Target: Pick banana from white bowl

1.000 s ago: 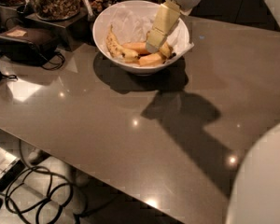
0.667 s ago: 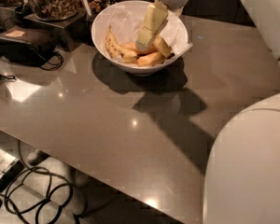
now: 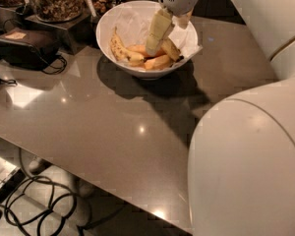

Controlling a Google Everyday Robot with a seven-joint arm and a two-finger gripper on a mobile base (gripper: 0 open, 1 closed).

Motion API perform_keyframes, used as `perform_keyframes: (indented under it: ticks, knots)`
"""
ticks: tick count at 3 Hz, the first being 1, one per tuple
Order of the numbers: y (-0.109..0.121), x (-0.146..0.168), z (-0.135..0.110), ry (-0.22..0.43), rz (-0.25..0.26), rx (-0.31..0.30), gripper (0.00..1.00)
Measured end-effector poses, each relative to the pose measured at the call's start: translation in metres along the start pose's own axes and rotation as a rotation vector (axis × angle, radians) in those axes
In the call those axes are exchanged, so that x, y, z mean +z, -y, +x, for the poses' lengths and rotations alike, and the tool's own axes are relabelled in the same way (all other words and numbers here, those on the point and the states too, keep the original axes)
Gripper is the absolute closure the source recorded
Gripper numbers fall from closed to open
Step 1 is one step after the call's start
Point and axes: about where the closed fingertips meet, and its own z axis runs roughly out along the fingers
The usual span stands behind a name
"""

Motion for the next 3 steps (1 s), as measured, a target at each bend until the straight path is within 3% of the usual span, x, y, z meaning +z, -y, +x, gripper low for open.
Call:
perform_keyframes:
  ticks: [1,3]
  knots:
    - [0.008,0.011,-0.002,-0.017,0.000,0.025,0.24]
    - [0.017,0.031,-0.007,-0.050,-0.004,0.042,0.22]
